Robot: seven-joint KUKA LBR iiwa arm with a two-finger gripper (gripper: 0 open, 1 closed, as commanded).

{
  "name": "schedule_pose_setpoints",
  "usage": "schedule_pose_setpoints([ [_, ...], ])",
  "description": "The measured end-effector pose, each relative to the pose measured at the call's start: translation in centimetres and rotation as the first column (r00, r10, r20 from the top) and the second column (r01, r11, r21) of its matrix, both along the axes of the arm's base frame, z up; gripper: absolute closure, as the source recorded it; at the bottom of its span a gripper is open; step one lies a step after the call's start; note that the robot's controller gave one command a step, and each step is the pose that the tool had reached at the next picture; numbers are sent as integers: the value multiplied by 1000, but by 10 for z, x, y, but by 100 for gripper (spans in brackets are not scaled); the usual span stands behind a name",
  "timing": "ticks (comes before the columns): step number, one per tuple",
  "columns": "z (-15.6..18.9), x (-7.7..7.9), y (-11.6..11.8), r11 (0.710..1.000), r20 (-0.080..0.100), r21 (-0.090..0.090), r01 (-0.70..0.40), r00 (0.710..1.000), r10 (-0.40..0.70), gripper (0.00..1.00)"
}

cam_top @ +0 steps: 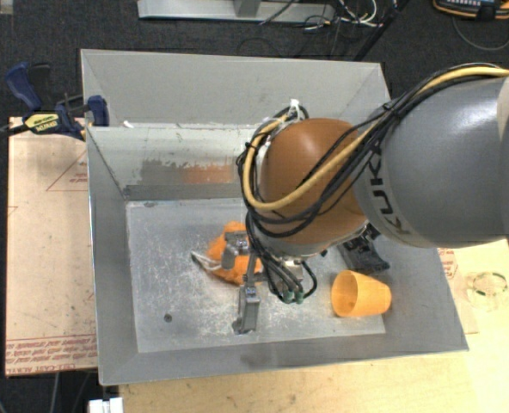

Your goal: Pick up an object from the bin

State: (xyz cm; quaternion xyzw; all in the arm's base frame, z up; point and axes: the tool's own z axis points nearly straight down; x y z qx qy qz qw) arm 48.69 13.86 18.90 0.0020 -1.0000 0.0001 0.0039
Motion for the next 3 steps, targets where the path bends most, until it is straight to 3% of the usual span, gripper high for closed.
schedule_pose_setpoints([
  [1, 4, 2, -1, 1000, 8, 1, 3, 1000, -3, 0],
  [2, -11, 23, -7, 997, 12, 4, -77, 997, 76, 0],
  [3, -43, 37, -34, 988, 9, 1, -152, 988, 152, 0],
])
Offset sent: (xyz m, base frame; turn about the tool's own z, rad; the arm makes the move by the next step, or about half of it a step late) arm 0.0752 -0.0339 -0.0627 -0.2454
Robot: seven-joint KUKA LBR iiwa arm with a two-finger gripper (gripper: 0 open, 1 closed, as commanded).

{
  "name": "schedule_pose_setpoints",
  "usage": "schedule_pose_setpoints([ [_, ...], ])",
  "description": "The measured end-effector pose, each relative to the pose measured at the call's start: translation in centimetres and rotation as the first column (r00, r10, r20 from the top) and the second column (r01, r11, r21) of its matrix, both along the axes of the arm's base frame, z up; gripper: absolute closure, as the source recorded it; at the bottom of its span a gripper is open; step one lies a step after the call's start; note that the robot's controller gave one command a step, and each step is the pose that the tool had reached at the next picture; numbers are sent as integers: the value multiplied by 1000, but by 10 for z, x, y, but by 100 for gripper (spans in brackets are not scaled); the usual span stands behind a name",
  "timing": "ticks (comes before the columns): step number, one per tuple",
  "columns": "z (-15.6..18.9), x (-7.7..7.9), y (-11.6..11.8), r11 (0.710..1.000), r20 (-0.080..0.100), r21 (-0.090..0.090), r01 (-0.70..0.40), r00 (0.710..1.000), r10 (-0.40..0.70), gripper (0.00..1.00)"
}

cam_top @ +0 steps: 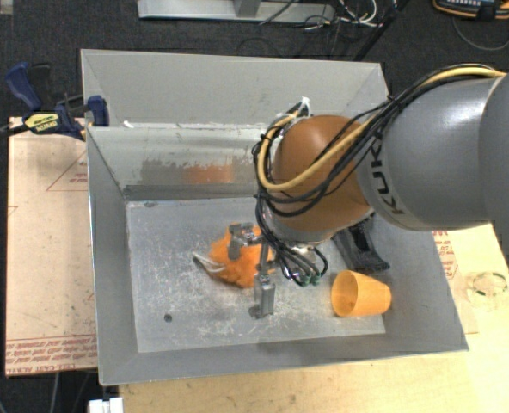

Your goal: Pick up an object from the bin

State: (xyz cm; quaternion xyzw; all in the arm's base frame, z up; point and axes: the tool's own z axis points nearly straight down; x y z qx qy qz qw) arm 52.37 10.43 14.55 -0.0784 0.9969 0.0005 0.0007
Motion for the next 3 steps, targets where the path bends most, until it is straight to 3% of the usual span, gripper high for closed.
schedule_pose_setpoints([
  [1, -11, 9, -7, 994, 0, 3, 109, 994, -109, 0],
  [2, -61, 59, -18, 991, 4, 3, -137, 991, 137, 100],
  [3, -61, 59, -18, 990, 4, 3, -138, 990, 138, 100],
])
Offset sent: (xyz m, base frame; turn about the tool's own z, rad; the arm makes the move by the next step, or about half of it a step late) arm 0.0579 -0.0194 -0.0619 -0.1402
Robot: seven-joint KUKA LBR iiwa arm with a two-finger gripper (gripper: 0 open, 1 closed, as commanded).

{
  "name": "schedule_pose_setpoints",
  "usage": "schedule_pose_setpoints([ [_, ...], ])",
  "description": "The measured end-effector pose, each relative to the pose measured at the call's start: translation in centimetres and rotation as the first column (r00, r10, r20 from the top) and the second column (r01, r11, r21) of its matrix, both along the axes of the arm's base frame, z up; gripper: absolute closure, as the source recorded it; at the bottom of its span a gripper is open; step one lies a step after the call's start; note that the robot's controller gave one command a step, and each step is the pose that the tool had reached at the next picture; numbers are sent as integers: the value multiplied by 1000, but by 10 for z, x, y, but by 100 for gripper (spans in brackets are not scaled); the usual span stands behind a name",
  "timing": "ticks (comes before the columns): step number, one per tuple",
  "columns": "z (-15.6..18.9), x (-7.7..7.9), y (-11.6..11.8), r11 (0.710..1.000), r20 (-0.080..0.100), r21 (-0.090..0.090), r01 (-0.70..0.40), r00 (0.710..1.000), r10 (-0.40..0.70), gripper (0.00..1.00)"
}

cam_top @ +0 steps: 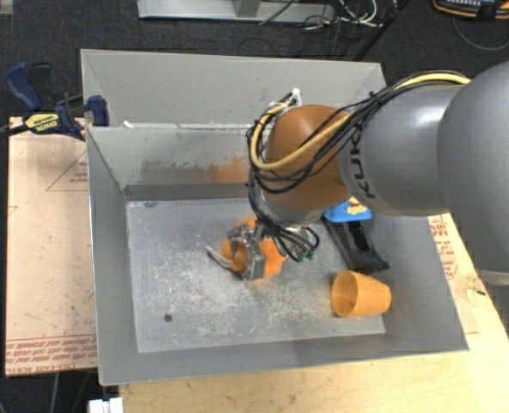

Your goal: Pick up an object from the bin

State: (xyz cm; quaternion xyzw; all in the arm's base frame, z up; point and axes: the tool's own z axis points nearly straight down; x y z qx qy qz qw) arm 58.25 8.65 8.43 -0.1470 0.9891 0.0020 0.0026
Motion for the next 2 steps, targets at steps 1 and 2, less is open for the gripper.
schedule_pose_setpoints([
  [1, 0, 1, 16, 999, 1, -2, -41, 999, 41, 100],
  [2, 139, 5, 8, 1000, 5, 2, -7, 1000, 7, 100],
])
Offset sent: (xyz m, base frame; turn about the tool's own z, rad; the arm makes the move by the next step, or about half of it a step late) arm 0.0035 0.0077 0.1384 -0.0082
